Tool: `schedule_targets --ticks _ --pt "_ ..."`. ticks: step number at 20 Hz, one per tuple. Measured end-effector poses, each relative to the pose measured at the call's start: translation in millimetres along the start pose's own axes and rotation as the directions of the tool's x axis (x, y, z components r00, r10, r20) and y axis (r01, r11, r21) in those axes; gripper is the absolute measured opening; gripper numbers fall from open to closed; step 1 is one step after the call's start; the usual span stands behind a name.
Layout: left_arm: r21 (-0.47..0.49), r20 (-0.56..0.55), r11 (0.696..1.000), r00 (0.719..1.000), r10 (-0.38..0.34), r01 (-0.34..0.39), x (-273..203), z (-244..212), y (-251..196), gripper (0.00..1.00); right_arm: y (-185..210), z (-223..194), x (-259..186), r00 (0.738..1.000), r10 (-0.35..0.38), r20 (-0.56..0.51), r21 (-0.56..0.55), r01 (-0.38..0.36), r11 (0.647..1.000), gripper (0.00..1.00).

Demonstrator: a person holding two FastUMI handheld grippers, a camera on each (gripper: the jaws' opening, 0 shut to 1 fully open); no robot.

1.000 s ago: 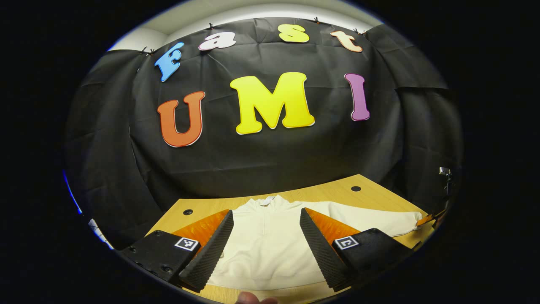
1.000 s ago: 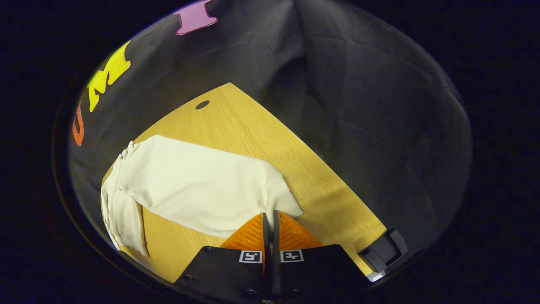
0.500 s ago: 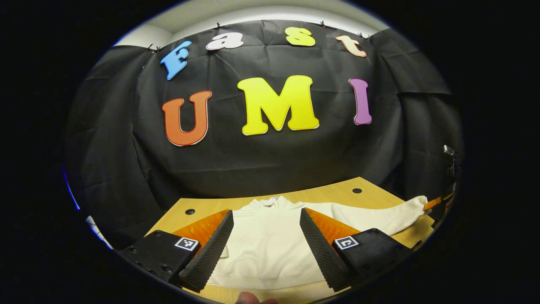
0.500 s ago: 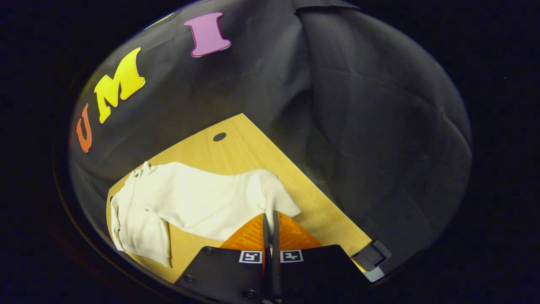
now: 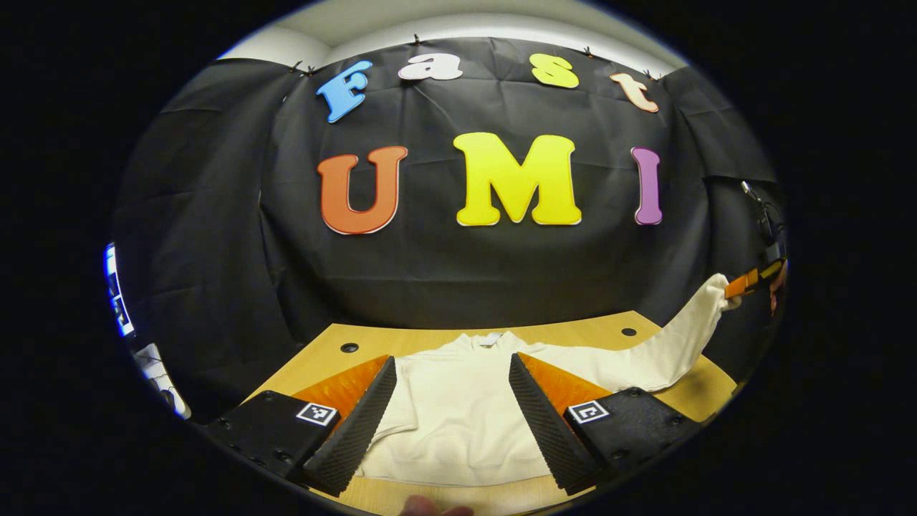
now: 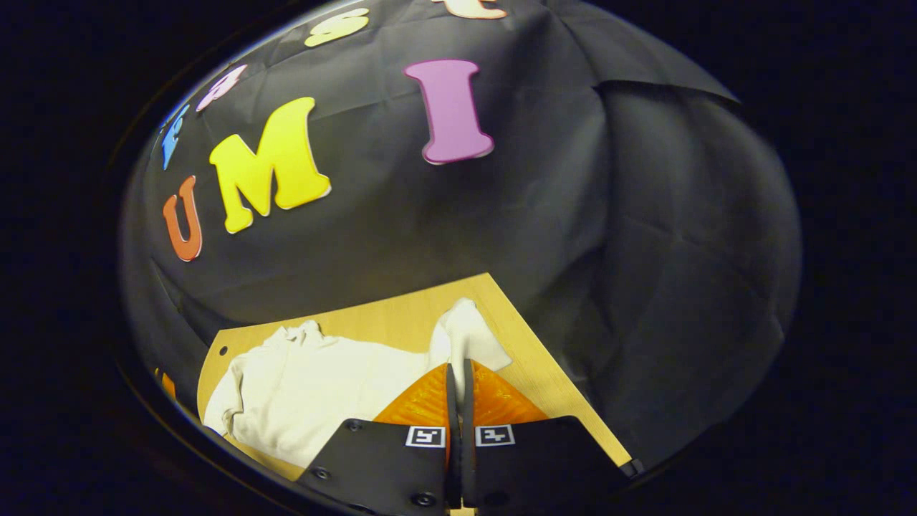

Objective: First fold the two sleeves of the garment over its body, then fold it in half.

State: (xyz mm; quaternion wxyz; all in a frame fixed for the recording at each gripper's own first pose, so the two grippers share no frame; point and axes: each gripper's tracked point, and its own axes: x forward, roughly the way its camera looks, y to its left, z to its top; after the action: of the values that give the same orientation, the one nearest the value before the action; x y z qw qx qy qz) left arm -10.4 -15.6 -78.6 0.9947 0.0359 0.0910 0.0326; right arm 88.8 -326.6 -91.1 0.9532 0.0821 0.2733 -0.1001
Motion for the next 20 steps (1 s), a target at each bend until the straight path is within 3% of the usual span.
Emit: schedule_targets --ticks 5,9,15,18,20 --pt "-0.035 0.016 0.997 0.998 0.067 -0.067 -11 5 45 1.0 115 38 18 0.989 0.143 0.02 -0.149 -0.139 0.979 0.01" --pt "-0.072 0.038 0.991 0.993 0.114 -0.111 -24 13 86 1.0 229 26 32 0.96 0.279 -0.025 -0.244 -0.277 0.93 0.0" --pt "-0.101 0.008 0.973 0.978 0.209 -0.207 -48 -5 154 1.0 409 -79 75 0.879 0.454 -0.145 -0.391 -0.472 0.79 0.0" --pt "-0.09 -0.014 0.958 0.962 0.271 -0.272 -59 -16 185 1.0 476 -149 100 0.848 0.469 -0.246 -0.444 -0.529 0.723 0.01" --pt "-0.079 -0.023 0.95 0.954 0.3 -0.301 -65 -19 201 1.0 509 -181 110 0.837 0.469 -0.281 -0.458 -0.546 0.701 0.01"
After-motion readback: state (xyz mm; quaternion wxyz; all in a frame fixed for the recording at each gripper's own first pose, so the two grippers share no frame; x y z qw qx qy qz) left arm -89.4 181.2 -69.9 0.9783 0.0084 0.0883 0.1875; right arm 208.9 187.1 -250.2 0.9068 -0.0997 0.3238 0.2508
